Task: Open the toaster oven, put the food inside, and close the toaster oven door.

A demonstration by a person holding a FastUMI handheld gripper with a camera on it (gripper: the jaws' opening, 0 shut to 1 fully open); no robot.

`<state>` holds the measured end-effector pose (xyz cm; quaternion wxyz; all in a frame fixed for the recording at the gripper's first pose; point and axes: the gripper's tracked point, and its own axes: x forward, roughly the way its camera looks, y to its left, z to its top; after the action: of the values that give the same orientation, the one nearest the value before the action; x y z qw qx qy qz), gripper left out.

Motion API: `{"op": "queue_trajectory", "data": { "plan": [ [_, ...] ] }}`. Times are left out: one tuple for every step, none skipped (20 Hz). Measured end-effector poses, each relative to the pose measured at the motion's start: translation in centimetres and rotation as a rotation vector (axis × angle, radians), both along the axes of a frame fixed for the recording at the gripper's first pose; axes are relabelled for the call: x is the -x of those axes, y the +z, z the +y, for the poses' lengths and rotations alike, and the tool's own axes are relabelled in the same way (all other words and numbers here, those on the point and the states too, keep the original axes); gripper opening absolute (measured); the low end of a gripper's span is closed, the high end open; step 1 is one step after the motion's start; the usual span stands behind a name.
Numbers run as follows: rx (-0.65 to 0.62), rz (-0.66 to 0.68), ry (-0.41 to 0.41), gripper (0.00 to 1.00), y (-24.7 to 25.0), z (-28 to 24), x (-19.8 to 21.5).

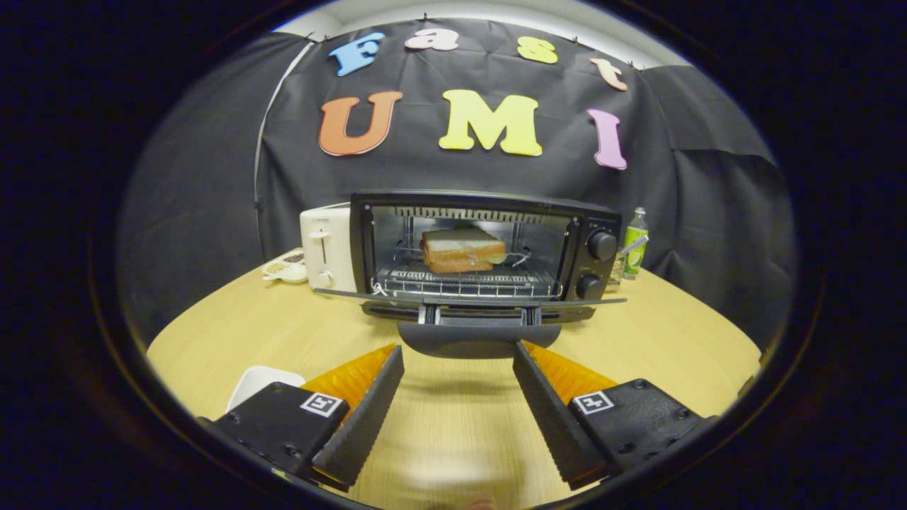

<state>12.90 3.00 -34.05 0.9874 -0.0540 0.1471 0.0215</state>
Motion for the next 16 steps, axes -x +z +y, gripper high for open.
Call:
{"op": "queue_trajectory", "data": {
  "plan": [
    [0.012,-0.024,0.001,1.00,0.5,0.1,-0.3],
    [0.019,-0.045,0.003,1.00,1.0,0.1,-0.7],
    [0.018,-0.066,0.005,1.00,1.7,0.2,-1.2],
    [0.011,-0.087,0.009,1.00,2.2,0.1,-1.5],
    [0.001,-0.100,0.010,1.00,2.7,0.1,-1.7],
    [-0.005,-0.113,0.003,1.00,3.3,-0.1,-2.1],
    [-0.009,-0.123,-0.011,1.00,4.0,-0.4,-2.6],
    [-0.020,-0.140,-0.014,1.00,4.9,-0.4,-2.9],
    [-0.027,-0.157,-0.009,1.00,5.7,-0.4,-3.0],
    [-0.031,-0.179,-0.009,1.00,6.6,-0.4,-3.1],
    [-0.027,-0.195,-0.008,1.00,7.2,-0.5,-3.1],
    [-0.019,-0.208,-0.006,1.00,7.7,-0.7,-3.1],
    [-0.013,-0.213,-0.011,1.00,8.0,-1.0,-2.9],
    [-0.015,-0.221,-0.011,1.00,8.4,-1.0,-2.5],
    [-0.021,-0.220,-0.001,1.00,8.8,-0.8,-2.0],
    [-0.025,-0.220,0.003,1.00,9.2,-0.9,-1.5]
  ]
}}
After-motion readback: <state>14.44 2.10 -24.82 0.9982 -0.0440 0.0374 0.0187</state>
